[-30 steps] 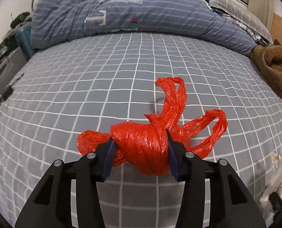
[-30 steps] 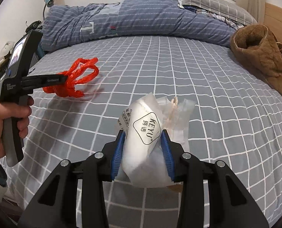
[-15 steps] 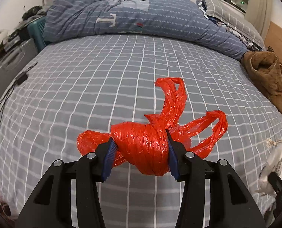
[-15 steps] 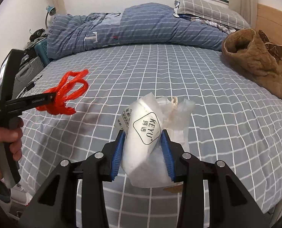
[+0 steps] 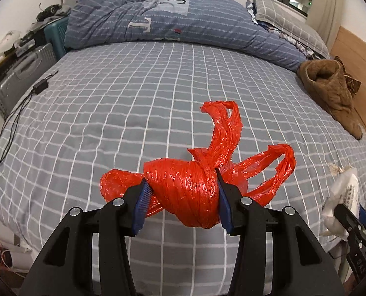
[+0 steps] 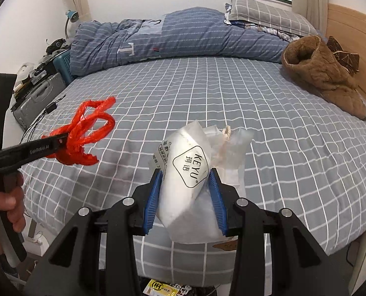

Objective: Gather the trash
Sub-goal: 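Carry the red bag and white mask bag in both tools down over the bin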

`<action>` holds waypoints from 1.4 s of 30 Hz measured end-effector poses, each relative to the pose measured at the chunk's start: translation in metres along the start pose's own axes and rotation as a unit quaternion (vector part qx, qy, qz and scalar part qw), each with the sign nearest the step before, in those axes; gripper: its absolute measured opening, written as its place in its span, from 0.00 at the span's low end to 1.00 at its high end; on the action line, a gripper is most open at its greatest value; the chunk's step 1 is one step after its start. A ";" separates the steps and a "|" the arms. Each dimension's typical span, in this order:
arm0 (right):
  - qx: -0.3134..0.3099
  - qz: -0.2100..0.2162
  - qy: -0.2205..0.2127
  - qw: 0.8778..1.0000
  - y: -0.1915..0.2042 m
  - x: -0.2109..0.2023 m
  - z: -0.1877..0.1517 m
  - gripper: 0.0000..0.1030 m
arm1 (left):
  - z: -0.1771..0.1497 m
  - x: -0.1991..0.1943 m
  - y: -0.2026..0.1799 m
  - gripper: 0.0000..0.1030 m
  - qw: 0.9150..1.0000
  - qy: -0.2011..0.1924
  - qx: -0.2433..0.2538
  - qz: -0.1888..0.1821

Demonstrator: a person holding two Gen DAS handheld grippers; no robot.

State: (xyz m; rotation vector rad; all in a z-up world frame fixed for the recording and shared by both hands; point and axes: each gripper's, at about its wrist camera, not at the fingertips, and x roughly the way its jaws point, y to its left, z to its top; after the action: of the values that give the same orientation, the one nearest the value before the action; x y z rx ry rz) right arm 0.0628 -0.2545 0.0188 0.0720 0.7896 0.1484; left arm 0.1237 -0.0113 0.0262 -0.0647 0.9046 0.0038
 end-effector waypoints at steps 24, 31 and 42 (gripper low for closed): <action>0.001 0.000 0.013 1.000 0.016 -0.064 -0.066 0.37 | -0.102 -0.075 -0.033 0.45 0.999 0.012 0.033 -0.019; -0.005 -0.007 0.014 1.000 0.020 -0.083 -0.084 0.37 | -0.127 -0.092 -0.037 0.45 0.999 0.017 0.039 -0.024; -0.011 -0.010 0.017 1.000 0.026 -0.112 -0.113 0.37 | -0.164 -0.120 -0.042 0.45 0.998 0.016 0.048 -0.027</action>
State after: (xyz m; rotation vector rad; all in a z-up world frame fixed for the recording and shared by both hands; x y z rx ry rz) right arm -0.0982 -0.2458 0.0214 0.0413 0.8219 0.1396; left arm -0.0780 -0.0595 0.0218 0.0001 0.9345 -0.0904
